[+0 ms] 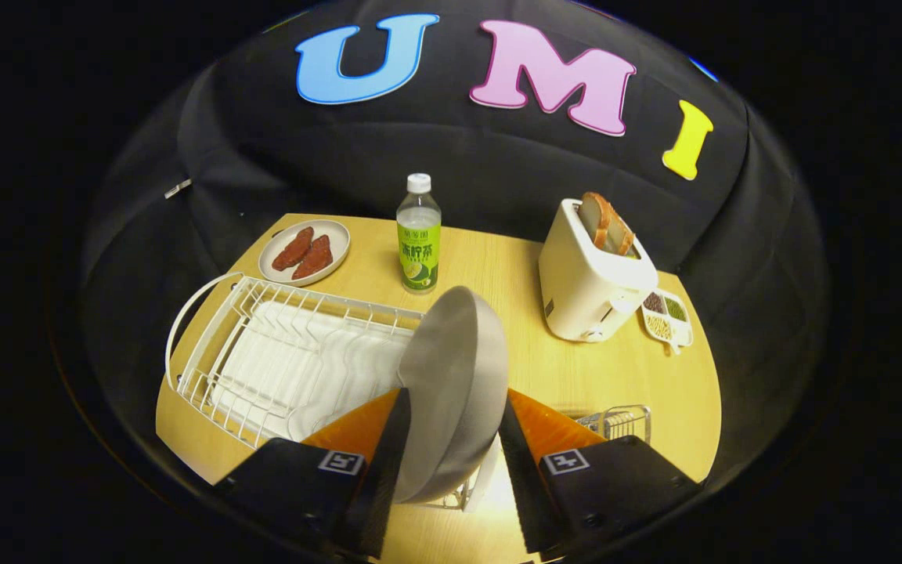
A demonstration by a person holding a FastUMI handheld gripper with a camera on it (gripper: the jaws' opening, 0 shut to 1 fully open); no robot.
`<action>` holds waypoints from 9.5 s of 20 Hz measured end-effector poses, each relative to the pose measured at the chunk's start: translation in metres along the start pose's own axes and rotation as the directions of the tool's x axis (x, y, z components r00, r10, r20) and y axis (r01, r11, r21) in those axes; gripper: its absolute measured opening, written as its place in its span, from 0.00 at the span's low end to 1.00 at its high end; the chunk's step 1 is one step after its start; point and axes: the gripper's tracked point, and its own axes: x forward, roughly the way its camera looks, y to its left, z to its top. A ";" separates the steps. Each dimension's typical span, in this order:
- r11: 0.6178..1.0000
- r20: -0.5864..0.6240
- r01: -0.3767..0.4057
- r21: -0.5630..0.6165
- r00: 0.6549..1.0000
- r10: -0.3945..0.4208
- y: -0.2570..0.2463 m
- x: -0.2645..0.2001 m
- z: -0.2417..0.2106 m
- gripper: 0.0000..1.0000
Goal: Take the plate from the dish rack, then take the spoon from the basket and place it into the plate.
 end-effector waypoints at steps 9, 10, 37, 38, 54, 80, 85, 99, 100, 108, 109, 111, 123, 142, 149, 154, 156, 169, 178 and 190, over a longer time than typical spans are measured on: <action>0.986 0.022 0.159 -0.051 0.987 -0.158 -0.008 -0.003 0.037 0.31; 0.984 0.040 0.165 -0.074 0.986 -0.162 -0.008 -0.004 0.044 0.28; 0.898 0.055 -0.295 0.326 0.954 0.294 -0.094 -0.168 -0.072 0.26; 0.888 0.033 -0.295 0.353 0.952 0.303 -0.098 -0.170 -0.090 0.26; 0.768 -0.126 -0.207 0.606 0.928 0.349 -0.126 -0.091 -0.243 0.27; 0.865 0.064 -0.203 0.460 0.979 0.196 -0.216 -0.125 -0.185 0.80; 0.936 0.125 -0.236 0.260 0.970 0.209 -0.226 -0.134 -0.137 0.79; 0.948 -0.003 -0.307 0.085 0.951 0.308 -0.214 -0.065 -0.132 0.72; 0.949 -0.011 -0.306 0.080 0.951 0.308 -0.211 -0.062 -0.133 0.65; 0.954 -0.019 -0.274 0.121 0.960 0.278 -0.207 -0.043 -0.127 0.46; 0.955 -0.026 -0.265 0.134 0.962 0.270 -0.210 -0.042 -0.126 0.26; 0.948 -0.030 -0.268 0.171 0.960 0.277 -0.206 -0.046 -0.126 0.15; 0.933 0.106 -0.243 0.266 0.969 0.222 -0.206 -0.085 -0.078 0.09; 0.913 0.030 -0.366 0.181 0.930 0.367 -0.118 -0.180 -0.158 0.09; 0.933 -0.064 -0.332 0.140 0.937 0.343 -0.105 -0.152 -0.202 0.10; 0.927 -0.060 -0.339 0.161 0.934 0.352 -0.102 -0.146 -0.201 0.12; 0.928 -0.068 -0.338 0.157 0.934 0.352 -0.103 -0.145 -0.203 0.14; 0.932 -0.098 -0.309 0.190 0.938 0.331 -0.109 -0.141 -0.225 0.18; 0.943 -0.083 -0.272 0.191 0.953 0.292 -0.119 -0.140 -0.221 0.75; 0.986 0.395 -0.165 0.010 0.907 0.148 -0.145 -0.235 -0.030 0.99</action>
